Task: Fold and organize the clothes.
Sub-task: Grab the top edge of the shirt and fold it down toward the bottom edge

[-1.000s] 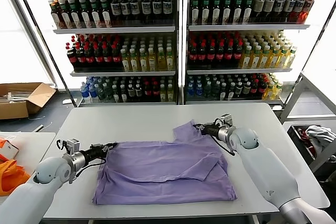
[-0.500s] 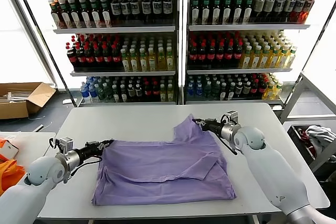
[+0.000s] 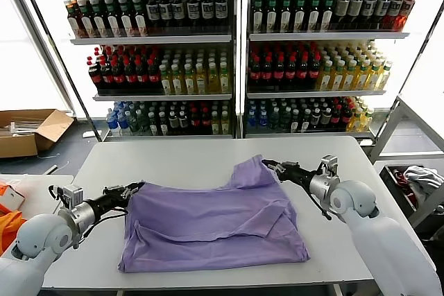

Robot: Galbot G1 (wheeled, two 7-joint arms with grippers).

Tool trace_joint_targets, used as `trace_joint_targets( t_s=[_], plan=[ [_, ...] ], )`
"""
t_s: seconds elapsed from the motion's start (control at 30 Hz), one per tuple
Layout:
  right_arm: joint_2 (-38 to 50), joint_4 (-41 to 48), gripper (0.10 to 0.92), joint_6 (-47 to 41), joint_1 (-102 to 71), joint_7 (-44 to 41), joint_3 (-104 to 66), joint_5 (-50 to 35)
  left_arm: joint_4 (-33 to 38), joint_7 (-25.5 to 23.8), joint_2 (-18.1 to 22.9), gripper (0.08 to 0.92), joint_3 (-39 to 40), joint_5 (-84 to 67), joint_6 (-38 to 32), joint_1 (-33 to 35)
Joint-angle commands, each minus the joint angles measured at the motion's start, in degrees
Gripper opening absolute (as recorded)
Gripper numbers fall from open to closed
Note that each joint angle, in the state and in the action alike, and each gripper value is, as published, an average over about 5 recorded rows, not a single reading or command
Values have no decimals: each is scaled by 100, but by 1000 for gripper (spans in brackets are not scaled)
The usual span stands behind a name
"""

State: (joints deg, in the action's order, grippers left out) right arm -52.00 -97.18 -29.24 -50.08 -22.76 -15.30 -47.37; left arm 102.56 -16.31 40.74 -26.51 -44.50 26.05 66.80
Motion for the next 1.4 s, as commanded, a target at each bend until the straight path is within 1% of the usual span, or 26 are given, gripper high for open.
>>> trace_joint_targets(
  t_s=[0.03,0.17,0.23,0.3,0.4,0.53,0.6,0.67,0.87,1.07,1.13,1.17,1.4],
  plan=[
    [419,-1138,106,-12,-1318,5,-744,-294,749,126,-24,88,-495,-16,54,759],
    [472,-1458,106,10,-1804,97,-1047,-232,916,139,65,88,-670,58,152,1106],
    [376,-1418,110,45,-1804,350,-1006,-64,897,127,132,88,-641,74,136,1157],
    [204,-1189,128,69,-1565,716,-824,207,825,125,191,88,-536,93,107,1086],
    [-25,-620,197,-7,-777,1111,-357,516,734,126,230,88,-369,128,79,900],
    [-397,489,318,-113,462,1736,402,810,706,116,211,88,-268,132,80,733],
    [-642,1001,370,-166,787,2024,648,833,711,105,187,88,-272,124,80,709],
    [-871,1327,430,-207,947,2196,788,840,719,87,154,88,-295,116,77,722],
    [-1281,1626,604,-319,1054,2366,1024,853,710,27,99,88,-400,92,57,812],
    [-1440,1719,771,-383,988,2390,1213,849,673,-3,117,88,-391,84,37,795],
    [-1502,1770,784,-375,993,2382,1219,815,664,-8,146,88,-362,87,35,767],
    [-1535,1792,777,-366,1004,2379,1216,783,664,-9,160,88,-348,89,35,757],
    [-1612,1768,588,-346,1092,2400,1171,321,700,-32,202,88,-328,95,34,770]
  ],
)
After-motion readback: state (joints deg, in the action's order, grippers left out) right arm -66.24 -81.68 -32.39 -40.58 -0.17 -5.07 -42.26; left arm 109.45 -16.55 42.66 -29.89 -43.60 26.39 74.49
